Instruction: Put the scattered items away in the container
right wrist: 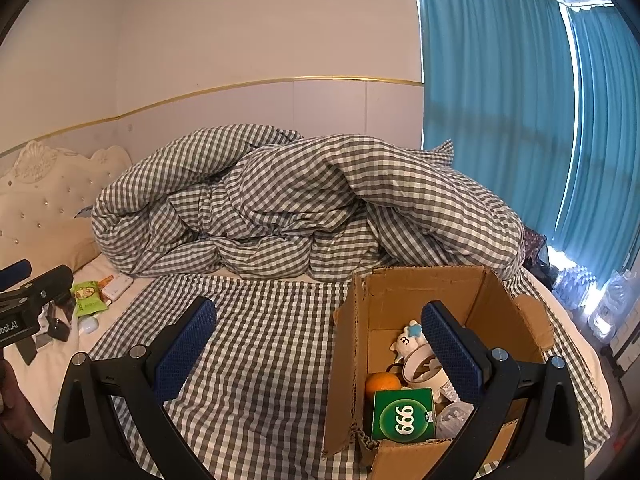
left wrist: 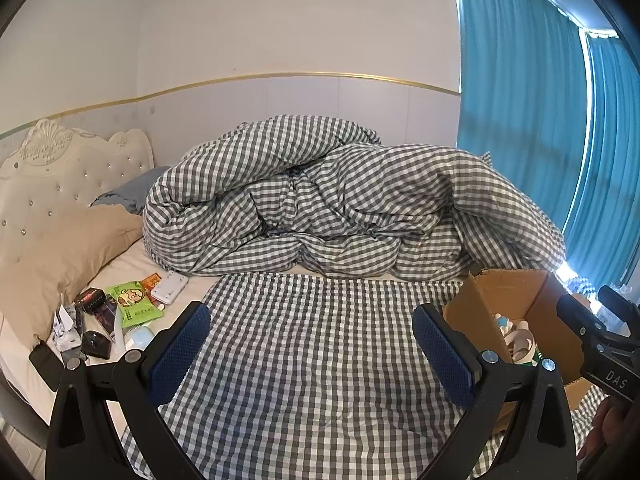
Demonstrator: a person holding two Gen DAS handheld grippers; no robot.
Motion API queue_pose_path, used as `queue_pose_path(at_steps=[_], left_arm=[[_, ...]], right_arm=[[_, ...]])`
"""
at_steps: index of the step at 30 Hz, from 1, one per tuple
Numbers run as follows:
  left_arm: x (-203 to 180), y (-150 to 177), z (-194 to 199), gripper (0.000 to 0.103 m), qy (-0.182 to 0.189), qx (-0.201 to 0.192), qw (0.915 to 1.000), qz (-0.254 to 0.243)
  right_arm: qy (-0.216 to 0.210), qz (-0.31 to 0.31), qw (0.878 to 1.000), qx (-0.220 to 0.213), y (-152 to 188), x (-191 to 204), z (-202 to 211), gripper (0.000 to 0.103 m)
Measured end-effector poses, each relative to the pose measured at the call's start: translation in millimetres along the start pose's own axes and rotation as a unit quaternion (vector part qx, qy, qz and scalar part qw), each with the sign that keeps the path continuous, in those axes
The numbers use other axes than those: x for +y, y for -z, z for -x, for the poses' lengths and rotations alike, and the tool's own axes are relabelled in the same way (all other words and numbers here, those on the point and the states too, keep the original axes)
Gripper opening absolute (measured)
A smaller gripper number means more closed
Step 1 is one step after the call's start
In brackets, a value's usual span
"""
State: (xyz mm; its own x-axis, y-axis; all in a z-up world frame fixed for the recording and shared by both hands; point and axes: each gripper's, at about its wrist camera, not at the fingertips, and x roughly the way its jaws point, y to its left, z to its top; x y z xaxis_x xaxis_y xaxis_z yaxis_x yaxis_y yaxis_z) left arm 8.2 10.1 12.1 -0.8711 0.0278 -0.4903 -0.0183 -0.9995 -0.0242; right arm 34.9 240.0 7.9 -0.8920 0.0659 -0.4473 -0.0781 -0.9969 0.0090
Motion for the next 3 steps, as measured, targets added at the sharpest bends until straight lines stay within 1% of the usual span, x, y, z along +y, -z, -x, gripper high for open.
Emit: queue_pose_path(at_steps=[3], left_arm=[[0.2,0.2,-1.1,0.103,0.001,0.002,1.0000,-0.003]], right_arm=[[0.000,-0.002,1.000,0.001,0.3,-0.5,-0.1,0.103]])
